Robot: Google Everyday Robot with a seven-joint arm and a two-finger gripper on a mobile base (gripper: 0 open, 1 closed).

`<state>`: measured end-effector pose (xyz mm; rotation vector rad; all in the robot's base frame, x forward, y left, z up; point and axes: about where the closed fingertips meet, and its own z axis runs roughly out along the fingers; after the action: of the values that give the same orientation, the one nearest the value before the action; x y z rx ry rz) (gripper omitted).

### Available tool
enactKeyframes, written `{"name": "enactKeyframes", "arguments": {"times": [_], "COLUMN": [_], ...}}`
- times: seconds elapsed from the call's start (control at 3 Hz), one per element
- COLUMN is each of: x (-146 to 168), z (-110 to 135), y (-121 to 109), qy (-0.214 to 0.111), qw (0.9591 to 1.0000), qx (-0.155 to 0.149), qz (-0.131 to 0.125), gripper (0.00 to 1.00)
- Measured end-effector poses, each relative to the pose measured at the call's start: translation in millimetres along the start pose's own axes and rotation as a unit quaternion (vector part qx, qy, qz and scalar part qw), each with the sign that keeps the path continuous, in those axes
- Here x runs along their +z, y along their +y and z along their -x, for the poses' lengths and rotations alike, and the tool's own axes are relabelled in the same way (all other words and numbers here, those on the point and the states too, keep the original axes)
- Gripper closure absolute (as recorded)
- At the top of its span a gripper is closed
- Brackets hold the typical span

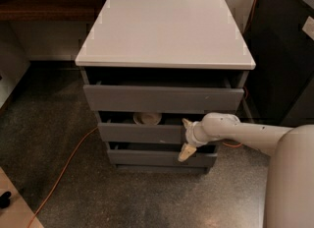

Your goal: Pick apple from middle drawer and place on counter

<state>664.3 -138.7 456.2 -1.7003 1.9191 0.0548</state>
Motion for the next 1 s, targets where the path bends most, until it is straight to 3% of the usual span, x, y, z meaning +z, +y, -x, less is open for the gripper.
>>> {"name": "enactKeyframes", "arguments": {"times": [0.33,0.67,1.0], "x": [20.5,39.2,49.5], "z": [-3.0,-5.4,-7.5], "y": [-14.0,-22.6,-27.7], "qy": [0.008,0.019,0.025], "qw": [0.9999,0.9997,0.9995], "qx": [0.006,0.011,0.017], "qz": [-0.006,-0.008,-0.01], "gripper": [0.0,0.16,0.39]}}
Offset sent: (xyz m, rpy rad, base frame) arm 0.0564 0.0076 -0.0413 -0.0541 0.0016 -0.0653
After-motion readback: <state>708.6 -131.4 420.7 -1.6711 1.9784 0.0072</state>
